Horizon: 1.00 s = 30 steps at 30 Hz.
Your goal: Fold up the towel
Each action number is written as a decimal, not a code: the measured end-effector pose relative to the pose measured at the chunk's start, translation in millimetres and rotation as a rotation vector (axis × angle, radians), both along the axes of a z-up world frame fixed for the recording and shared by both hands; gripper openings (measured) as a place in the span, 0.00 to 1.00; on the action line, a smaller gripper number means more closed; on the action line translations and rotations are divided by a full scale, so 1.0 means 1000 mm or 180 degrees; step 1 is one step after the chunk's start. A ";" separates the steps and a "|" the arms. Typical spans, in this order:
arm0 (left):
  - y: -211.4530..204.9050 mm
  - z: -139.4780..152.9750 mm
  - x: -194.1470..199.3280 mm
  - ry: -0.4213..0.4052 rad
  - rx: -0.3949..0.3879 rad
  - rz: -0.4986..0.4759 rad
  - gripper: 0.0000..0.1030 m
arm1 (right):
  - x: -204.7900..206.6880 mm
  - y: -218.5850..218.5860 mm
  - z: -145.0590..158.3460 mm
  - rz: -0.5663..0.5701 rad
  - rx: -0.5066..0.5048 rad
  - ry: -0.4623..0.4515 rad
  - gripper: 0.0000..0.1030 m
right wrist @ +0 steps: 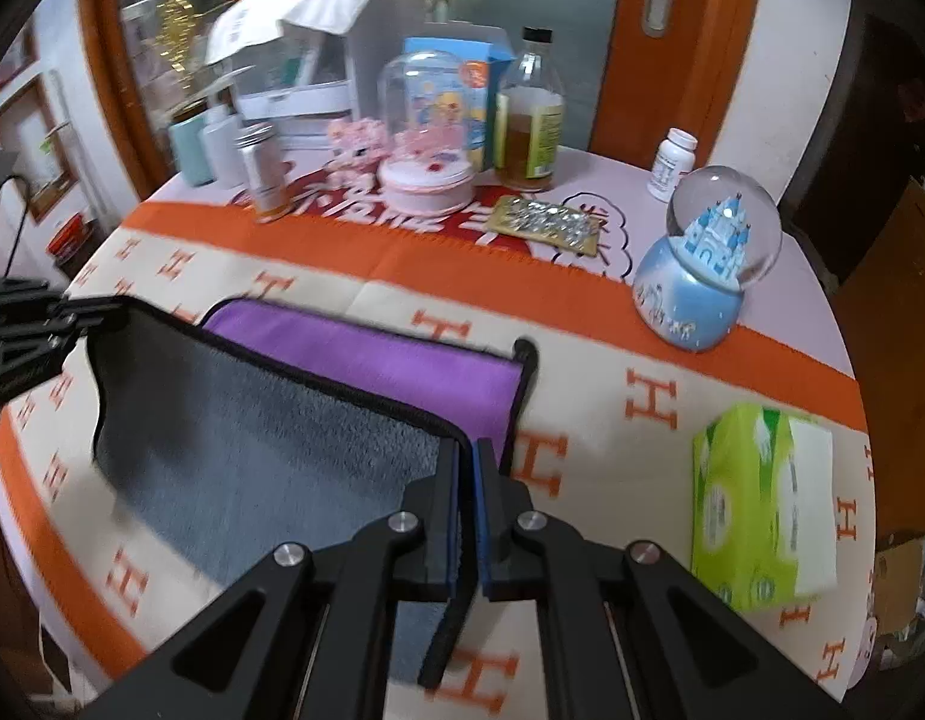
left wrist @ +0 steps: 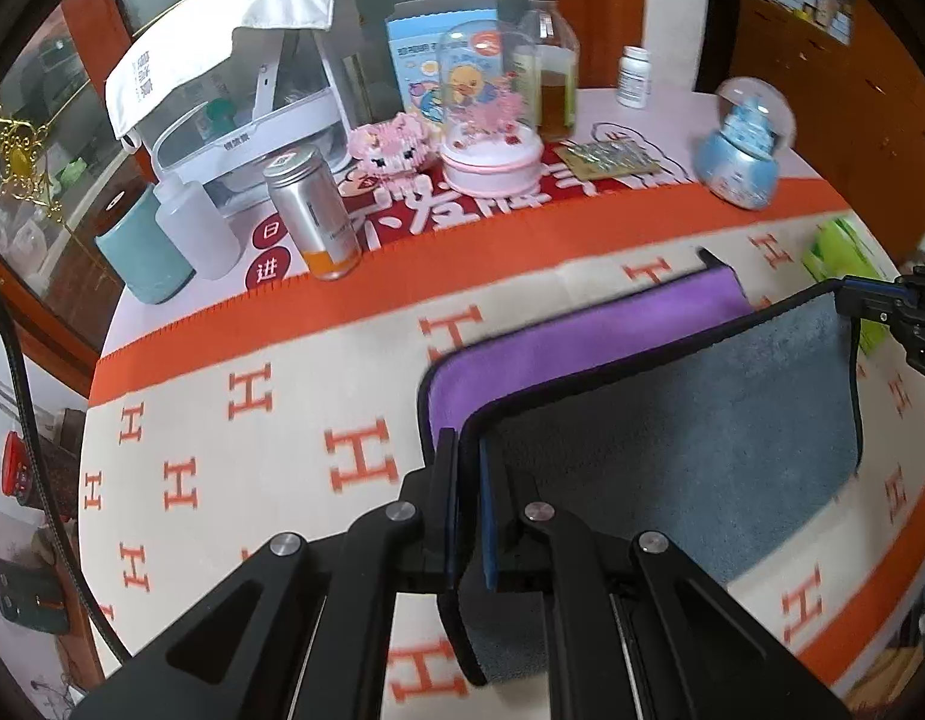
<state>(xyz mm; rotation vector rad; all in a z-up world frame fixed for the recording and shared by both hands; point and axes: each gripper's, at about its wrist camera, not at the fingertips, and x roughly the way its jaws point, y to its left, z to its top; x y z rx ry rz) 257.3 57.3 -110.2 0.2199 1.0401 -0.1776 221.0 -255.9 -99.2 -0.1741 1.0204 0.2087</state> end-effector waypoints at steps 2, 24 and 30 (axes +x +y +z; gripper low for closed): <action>0.000 -0.007 0.015 0.0016 0.0006 0.0055 0.04 | 0.018 0.000 -0.005 -0.0061 -0.0009 -0.0010 0.04; 0.009 -0.056 0.070 0.0088 -0.0089 0.0465 0.82 | 0.082 -0.011 -0.057 -0.0515 0.0150 0.0172 0.33; 0.012 -0.047 0.066 0.0192 -0.0156 0.0581 0.83 | 0.070 -0.008 -0.044 -0.0529 0.0160 0.0162 0.35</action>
